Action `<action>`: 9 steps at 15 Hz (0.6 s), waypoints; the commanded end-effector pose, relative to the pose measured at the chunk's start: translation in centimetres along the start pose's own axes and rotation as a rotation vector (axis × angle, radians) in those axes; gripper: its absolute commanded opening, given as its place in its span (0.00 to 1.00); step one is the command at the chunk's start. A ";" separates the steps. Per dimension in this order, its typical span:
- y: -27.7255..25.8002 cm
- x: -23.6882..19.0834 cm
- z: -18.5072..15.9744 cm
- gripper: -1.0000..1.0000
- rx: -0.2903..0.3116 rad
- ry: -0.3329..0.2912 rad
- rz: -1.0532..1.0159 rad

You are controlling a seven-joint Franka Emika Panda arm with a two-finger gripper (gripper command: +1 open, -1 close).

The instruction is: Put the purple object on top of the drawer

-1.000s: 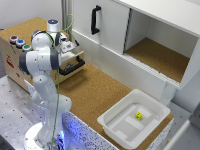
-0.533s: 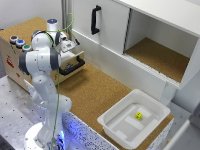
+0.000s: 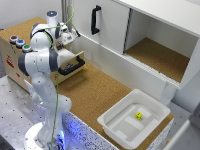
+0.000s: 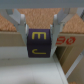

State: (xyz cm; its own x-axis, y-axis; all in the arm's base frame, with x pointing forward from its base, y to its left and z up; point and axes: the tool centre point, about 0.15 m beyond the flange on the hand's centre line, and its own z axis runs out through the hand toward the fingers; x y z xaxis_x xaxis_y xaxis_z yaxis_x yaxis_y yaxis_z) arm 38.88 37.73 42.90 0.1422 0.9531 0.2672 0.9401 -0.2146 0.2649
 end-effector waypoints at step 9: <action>-1.9 8.8 -1.0 0.00 0.066 0.022 -0.130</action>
State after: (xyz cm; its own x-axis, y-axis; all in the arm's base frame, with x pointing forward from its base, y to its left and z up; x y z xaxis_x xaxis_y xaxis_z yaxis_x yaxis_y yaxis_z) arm 37.75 42.95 45.78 0.0398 0.9513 0.3058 0.9492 -0.1316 0.2859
